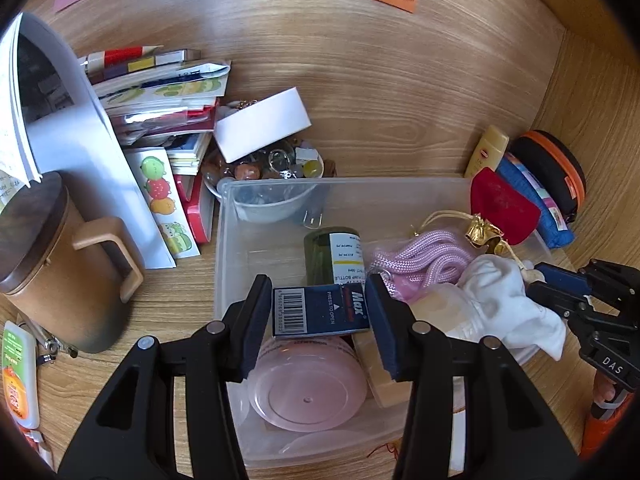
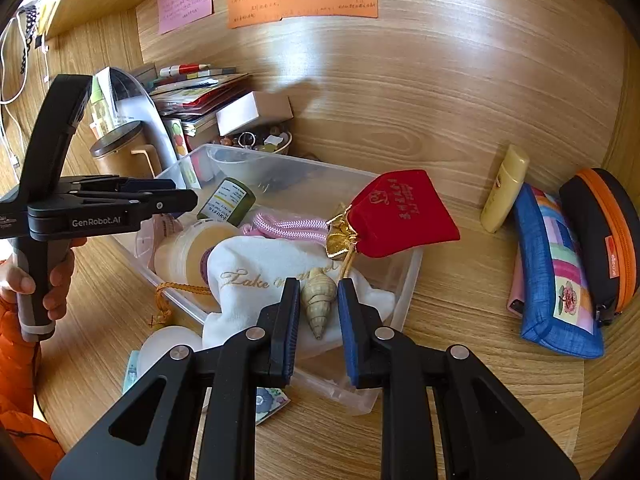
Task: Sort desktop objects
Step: 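Carry the seashell and Max card into the clear box and release both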
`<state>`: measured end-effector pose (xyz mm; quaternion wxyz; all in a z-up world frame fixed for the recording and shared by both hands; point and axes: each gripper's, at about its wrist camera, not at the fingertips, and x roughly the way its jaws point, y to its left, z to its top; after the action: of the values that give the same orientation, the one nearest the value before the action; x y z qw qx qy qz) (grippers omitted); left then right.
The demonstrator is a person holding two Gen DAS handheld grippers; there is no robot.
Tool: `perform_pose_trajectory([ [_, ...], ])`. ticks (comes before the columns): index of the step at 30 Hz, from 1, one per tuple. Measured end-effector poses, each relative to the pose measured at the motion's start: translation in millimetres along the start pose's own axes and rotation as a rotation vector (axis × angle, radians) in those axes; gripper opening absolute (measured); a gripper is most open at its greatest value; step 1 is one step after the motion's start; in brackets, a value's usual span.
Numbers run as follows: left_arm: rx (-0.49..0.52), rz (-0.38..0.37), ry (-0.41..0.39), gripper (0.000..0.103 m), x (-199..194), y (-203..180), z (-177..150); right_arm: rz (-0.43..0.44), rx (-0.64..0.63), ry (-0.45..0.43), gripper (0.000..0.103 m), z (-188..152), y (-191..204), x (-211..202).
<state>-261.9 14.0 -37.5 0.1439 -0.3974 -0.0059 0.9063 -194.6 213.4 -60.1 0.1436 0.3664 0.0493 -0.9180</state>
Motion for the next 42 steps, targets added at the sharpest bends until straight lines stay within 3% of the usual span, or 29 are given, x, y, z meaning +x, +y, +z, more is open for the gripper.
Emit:
perform_pose_trajectory([
  [11, 0.020, 0.016, -0.012, 0.050, -5, -3, -1, -0.040, -0.006, 0.012, 0.025, 1, 2, 0],
  [18, 0.042, 0.029, -0.069, 0.060, -28, -8, 1, -0.065, -0.004, -0.026, 0.040, 2, 5, -15],
  [22, 0.058, 0.038, -0.100, 0.066, -42, -12, -2, -0.070, 0.005, -0.048, 0.042, 2, 6, -27],
  [26, 0.075, 0.048, -0.125, 0.073, -57, -16, -11, -0.087, 0.016, -0.061, 0.052, -1, 7, -38],
  [31, 0.081, 0.055, -0.131, 0.074, -69, -16, -24, -0.092, 0.018, -0.075, 0.054, -7, 12, -51],
  [35, 0.075, 0.059, -0.126, 0.078, -75, -15, -37, -0.098, 0.012, -0.080, 0.063, -14, 18, -59],
  [42, 0.077, 0.051, -0.094, 0.083, -82, -21, -69, -0.102, 0.003, -0.072, 0.064, -30, 26, -68],
])
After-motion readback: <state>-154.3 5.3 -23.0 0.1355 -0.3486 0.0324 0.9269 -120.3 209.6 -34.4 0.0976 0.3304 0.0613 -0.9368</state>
